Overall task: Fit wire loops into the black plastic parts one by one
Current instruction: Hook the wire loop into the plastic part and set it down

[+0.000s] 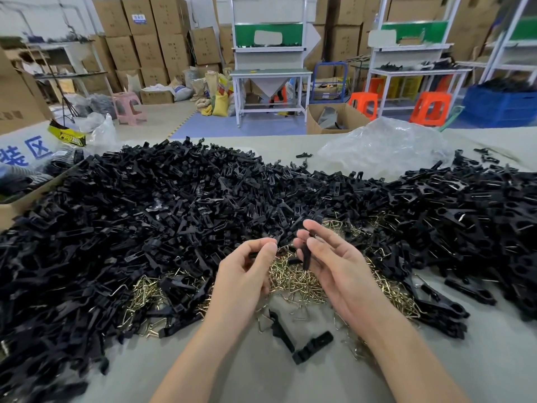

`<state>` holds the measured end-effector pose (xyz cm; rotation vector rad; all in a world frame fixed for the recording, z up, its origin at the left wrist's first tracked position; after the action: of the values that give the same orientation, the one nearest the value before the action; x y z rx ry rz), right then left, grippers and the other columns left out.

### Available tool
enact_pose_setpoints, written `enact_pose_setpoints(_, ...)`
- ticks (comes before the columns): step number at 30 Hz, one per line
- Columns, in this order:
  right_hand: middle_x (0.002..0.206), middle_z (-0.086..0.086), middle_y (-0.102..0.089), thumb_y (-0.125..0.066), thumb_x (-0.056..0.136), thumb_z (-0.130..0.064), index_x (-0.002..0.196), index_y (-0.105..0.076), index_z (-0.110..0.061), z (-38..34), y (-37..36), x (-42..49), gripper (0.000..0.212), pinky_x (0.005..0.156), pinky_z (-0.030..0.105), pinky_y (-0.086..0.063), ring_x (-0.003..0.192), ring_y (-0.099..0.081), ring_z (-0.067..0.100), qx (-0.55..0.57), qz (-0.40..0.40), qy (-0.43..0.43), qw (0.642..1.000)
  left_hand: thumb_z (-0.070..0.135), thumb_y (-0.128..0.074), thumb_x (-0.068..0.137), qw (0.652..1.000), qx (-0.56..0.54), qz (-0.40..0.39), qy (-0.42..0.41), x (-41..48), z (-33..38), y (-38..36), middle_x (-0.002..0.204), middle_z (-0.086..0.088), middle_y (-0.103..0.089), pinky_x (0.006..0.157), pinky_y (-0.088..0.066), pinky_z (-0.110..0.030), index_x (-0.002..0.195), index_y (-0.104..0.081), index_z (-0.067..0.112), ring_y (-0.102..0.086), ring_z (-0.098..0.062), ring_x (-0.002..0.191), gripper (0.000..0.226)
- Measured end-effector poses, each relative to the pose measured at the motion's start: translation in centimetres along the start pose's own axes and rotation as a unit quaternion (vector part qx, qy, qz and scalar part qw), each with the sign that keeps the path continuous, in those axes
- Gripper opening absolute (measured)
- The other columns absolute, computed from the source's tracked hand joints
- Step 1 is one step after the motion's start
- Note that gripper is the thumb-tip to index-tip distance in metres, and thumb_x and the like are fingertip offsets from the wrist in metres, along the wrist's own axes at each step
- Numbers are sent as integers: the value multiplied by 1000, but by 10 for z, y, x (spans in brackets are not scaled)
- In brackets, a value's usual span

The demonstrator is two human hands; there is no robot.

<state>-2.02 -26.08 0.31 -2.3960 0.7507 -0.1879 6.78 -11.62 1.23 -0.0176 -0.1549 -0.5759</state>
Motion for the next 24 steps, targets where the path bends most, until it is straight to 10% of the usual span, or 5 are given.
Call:
enact_pose_setpoints(8,106,10,-72,-73,77,-14,110,-79,-21,7,-5,-2,34,83,34,-59,97,-70,23,-76,-16,8,997,25,-57,102,993,-95,-31,69,-2,-9,-10,67,1,-61,51,-44,-22,107,-73,40,-53,-15,57,23)
enact_pose_setpoints(24,100,11,-69,-76,73,-12,114,-71,-12,12,-4,0,41,87,38,-61,97,-73,24,-69,-19,-1,997,22,-61,98,958,232,45,-165,-10,14,-7,97,17,-55,69,-47,-16,118,-67,39,-61,-8,83,26)
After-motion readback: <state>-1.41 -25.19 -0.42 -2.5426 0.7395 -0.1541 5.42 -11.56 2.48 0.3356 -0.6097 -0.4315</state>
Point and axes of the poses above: each hand's wrist, its own x-axis towards the middle knuckle, its own y-axis out of the back of the hand, z = x × y, the point moved 8 cm from there along x, towards the middle knuckle
